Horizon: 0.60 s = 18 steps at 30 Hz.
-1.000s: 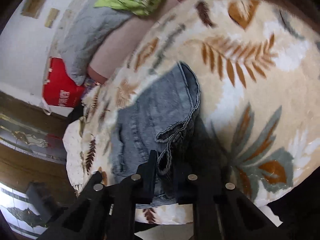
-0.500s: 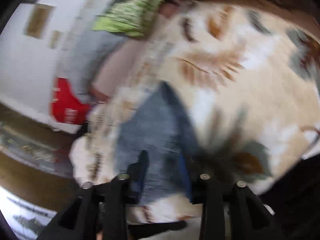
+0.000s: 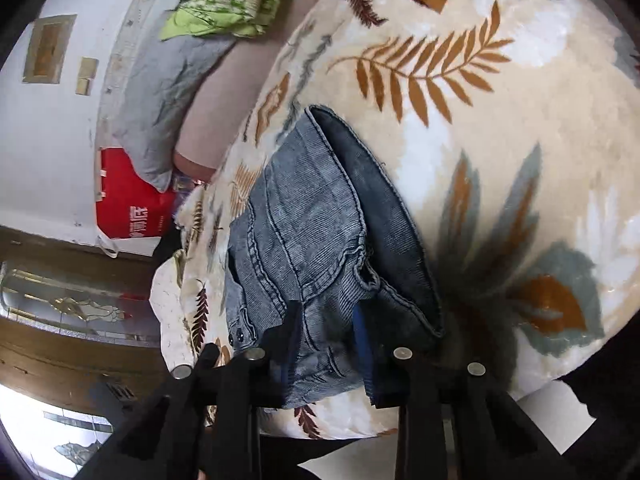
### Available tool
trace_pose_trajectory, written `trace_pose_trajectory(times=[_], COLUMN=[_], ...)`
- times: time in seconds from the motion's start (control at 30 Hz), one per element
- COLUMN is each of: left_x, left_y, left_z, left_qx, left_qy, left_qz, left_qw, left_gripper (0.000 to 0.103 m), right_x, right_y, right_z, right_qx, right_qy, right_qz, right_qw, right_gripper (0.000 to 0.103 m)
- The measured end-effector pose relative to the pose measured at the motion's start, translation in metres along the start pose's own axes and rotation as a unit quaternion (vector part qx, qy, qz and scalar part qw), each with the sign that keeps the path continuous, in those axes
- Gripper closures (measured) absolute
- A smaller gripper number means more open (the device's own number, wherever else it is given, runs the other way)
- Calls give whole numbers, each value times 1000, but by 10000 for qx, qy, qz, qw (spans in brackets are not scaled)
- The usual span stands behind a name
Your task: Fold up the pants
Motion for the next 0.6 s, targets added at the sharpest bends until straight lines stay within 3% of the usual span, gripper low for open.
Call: trace_pose_trajectory(times=[0.03, 0.17, 0.2, 0.23, 0.33, 0.5, 0.6], left_x=[-1, -6, -5, -5, -6, -8, -15], left_y=[-17, -25, -25, -26, -27, -18, 13], left_z=[8, 11, 10, 11, 11, 9, -3], left_qx=[-313, -259, -257, -244, -266, -223, 200], left_qy=[-37, 4, -20, -29, 9, 122, 243], left_qz=[-44, 78, 55, 49, 124, 293, 190], left_qw=[9995, 9996, 9997, 9997, 9996, 9992, 9993], left_gripper=[9, 7, 7, 7, 7, 8, 9], right_x=[5, 7, 5, 3, 1, -41, -65], right_y=[-7, -13, -11, -11, -17, 0, 17], right_z=[1, -3, -5, -8, -14, -5, 7], right_qx=[-124, -39, 2, 22, -41, 219, 463], right_qy=[-146, -267, -213, -133, -80, 506, 905], right_qz=[120, -68, -75, 27, 295, 476, 606], right_qw=[9997, 9996, 9997, 9999, 9995, 9973, 9930], right_gripper=[42, 40, 46, 69, 95, 97, 97])
Point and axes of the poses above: each gripper's, at about its wrist camera, not at the fingertips, and y roughly against the way its jaws point, x to its right, z to its underside, the point moved 8 cm from there along -y, roughly the way its jaws point, and after that the axes turned 9 degrees about -x, right-handed, at the moved point
